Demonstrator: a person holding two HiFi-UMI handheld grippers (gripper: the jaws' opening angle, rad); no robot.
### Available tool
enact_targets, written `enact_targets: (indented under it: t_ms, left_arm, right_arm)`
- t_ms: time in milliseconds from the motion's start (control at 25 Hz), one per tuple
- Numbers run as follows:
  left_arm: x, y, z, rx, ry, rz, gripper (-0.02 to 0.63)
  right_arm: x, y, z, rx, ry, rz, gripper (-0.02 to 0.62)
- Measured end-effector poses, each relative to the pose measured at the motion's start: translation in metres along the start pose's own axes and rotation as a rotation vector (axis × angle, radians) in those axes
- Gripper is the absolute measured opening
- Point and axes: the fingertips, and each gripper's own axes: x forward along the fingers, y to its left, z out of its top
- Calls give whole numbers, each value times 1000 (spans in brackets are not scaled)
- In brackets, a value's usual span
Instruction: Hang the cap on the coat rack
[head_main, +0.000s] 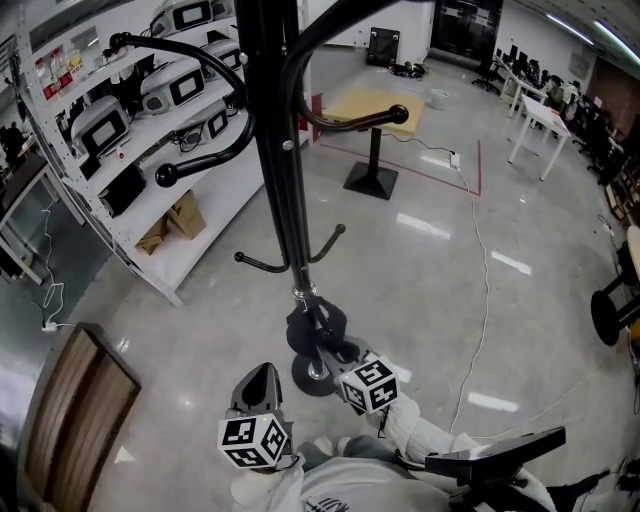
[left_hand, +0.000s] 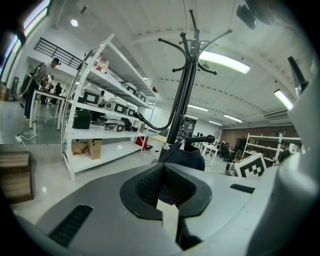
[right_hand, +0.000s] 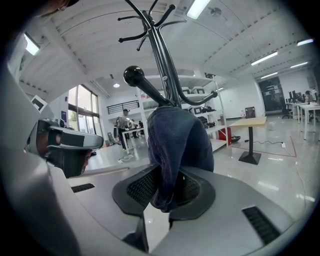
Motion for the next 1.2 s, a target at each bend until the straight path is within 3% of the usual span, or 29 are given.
enact_targets:
  t_ms: [200,880,1200]
  left_arm:
    - [-3,-6,-2,3,0,-13,3]
    - [-11,-36,-11,31,6,-71,3]
    - [-7,-66,-23,46,31,-122,3]
  right_arm:
    - [-9,-1,-1,15,-7,-14,95]
    - [-63,9,22,82,-115,-32,144]
    - [-98,0,12,130,-103,-118,143]
